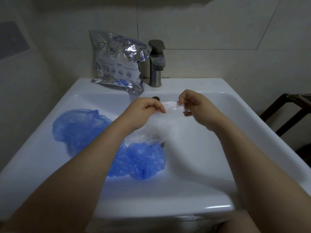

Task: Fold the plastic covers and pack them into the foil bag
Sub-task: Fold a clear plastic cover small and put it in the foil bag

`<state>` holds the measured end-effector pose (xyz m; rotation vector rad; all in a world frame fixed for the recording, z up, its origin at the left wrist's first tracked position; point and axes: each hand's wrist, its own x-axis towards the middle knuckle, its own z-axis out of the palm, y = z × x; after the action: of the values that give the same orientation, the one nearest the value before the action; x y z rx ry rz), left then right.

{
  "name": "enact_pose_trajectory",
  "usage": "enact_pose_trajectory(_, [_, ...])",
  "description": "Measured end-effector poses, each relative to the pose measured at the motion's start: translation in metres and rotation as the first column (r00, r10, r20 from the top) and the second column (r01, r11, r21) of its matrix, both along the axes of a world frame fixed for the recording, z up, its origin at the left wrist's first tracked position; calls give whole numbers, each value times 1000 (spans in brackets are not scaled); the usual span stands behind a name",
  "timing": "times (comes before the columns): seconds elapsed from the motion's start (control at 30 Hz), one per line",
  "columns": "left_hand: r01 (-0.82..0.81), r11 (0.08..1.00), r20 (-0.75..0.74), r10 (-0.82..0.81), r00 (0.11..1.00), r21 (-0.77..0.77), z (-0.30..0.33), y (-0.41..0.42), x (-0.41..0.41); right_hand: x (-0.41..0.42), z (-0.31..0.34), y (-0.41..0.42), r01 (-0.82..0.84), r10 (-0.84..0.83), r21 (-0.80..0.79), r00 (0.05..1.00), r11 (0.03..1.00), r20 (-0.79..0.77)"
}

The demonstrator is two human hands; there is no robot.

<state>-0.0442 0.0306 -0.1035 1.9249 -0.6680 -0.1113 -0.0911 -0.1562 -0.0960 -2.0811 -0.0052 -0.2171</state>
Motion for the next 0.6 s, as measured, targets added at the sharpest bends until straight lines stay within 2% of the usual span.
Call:
enact_pose_trajectory(0.13, [-82,994,-50,78,996,-76,1,-6,-4,0,3,13,72,-70,86,997,994,-28])
enact_pose_trajectory(0.3, [-112,990,-104,103,989,-83,-4,-10,-4,3,-6,19,119,-119,-55,993,991,-10])
enact_pose_trajectory(0.4, [-116,987,-140,100,985,-111,-2,-10,-5,2,-2,18,104,-103,-18,994,994,27])
enact_pose_trajectory(0.53, [-91,969,-227,37,973,-231,5,-7,-3,1,2,16,120,-111,-74,987,990,115])
enact_pose_trajectory(0.6, [-51,977,-214,6,977,-205,7,-4,-3,0,2,15,102,-91,-101,990,990,109])
